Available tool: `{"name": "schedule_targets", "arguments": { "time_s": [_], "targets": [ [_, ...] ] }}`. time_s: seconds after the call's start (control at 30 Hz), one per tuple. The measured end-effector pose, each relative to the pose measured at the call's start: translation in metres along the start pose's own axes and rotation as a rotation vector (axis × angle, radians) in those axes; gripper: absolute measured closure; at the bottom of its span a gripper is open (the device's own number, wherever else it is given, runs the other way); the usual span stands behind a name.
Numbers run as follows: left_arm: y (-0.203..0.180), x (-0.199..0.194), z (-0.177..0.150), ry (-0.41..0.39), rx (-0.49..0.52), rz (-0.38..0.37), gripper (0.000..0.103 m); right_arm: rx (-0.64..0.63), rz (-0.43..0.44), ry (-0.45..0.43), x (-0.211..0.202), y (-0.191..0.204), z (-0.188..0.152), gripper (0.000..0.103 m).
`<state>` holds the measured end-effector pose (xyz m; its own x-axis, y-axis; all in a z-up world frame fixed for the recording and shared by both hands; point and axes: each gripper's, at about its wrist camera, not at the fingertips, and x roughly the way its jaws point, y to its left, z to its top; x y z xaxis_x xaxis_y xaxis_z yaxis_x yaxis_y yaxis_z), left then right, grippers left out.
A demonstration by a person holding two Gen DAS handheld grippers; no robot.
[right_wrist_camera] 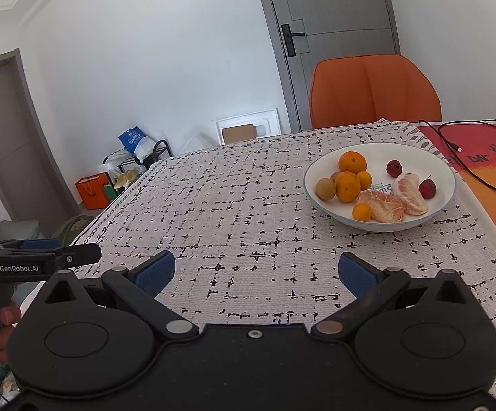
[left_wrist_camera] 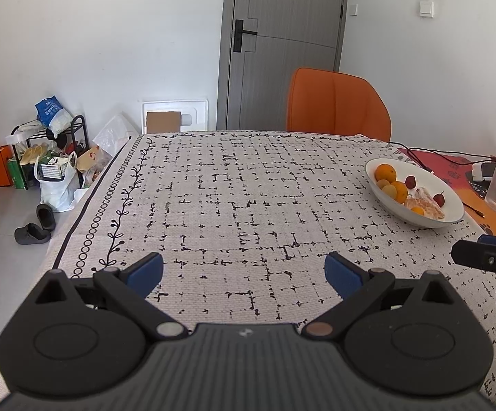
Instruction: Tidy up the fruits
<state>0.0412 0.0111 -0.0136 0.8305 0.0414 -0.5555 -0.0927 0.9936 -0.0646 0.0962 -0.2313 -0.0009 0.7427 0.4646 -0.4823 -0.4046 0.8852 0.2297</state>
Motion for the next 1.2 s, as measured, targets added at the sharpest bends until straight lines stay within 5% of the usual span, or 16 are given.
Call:
{"name": "schedule_targets", "arguments": {
  "time_s": [1.2],
  "targets": [
    [-0.0027,0.0006,0.0000,-0.003,0.005,-0.005,0.003,-0.001,0.000,0.007,0.0020,0.0002,-0.0018,0.000]
  ]
}}
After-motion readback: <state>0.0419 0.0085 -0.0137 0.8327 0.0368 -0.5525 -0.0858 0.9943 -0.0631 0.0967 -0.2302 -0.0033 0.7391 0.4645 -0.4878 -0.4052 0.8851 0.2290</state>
